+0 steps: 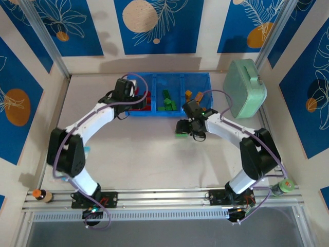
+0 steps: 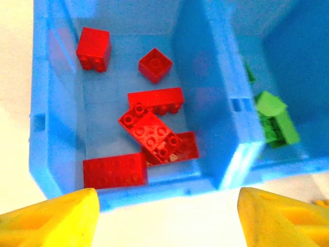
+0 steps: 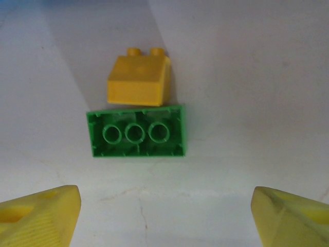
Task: Sort the legos into containers by color
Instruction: Place the lego in the container, then pick up the lego from the center of the table.
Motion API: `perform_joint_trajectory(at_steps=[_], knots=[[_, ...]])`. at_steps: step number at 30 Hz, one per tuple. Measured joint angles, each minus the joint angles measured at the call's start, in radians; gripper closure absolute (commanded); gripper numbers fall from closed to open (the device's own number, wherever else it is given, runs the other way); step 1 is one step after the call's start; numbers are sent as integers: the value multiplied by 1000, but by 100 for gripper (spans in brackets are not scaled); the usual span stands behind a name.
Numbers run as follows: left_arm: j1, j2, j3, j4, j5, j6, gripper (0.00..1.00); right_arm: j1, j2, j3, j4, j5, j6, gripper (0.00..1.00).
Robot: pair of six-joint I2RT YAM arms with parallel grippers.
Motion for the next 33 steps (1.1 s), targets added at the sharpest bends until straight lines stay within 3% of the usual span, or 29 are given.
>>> perform_joint_trajectory(at_steps=[5, 15, 23, 33], knots=[[-51, -188, -177, 53, 0, -17, 28, -1, 104, 104, -27, 16, -22, 20], [-97, -424, -456, 63, -13, -68, 28, -3, 317, 303, -87, 47, -72, 36], [-111, -479, -547, 64, -22, -97, 29, -1, 389, 383, -143, 71, -91, 55], [-116, -488, -586, 71, -24, -112, 30, 25, 402, 387, -169, 100, -88, 67]])
